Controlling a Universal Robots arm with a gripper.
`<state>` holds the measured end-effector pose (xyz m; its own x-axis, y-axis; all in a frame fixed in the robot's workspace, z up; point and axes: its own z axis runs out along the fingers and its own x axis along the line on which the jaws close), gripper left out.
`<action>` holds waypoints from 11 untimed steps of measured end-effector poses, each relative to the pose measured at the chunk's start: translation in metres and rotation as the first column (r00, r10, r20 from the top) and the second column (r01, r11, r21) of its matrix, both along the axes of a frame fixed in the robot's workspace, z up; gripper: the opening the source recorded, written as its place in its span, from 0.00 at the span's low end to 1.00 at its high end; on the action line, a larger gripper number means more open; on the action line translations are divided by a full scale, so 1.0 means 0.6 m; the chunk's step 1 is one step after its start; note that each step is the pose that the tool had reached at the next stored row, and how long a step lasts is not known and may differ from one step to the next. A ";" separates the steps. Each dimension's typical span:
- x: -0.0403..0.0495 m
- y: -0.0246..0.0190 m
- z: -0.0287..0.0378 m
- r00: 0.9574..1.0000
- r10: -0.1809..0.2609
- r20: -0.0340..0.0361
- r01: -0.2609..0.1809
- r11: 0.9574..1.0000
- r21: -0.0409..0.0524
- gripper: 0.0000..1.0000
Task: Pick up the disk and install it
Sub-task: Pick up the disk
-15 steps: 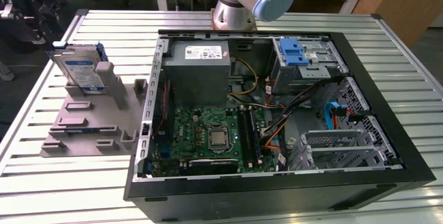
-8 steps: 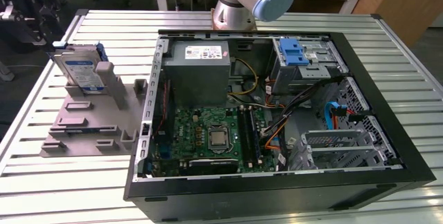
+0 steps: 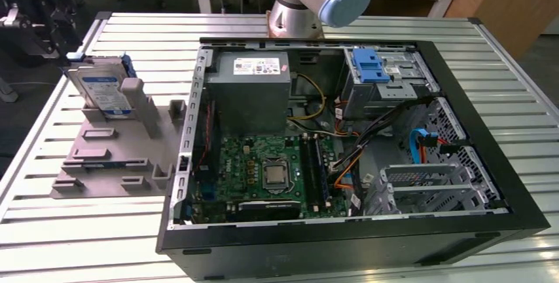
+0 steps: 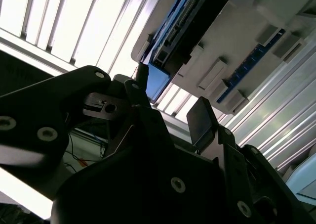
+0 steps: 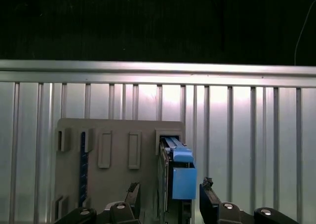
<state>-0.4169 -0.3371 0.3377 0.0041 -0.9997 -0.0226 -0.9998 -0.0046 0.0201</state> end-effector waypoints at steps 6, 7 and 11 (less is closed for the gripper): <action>-0.002 0.0024 -0.009 1.000 0.000 0.000 0.000 1.000 0.000 0.59; -0.003 0.0031 -0.010 1.000 0.000 0.000 0.000 1.000 0.000 0.59; -0.005 0.0057 -0.015 1.000 0.000 0.000 0.000 1.000 0.000 0.59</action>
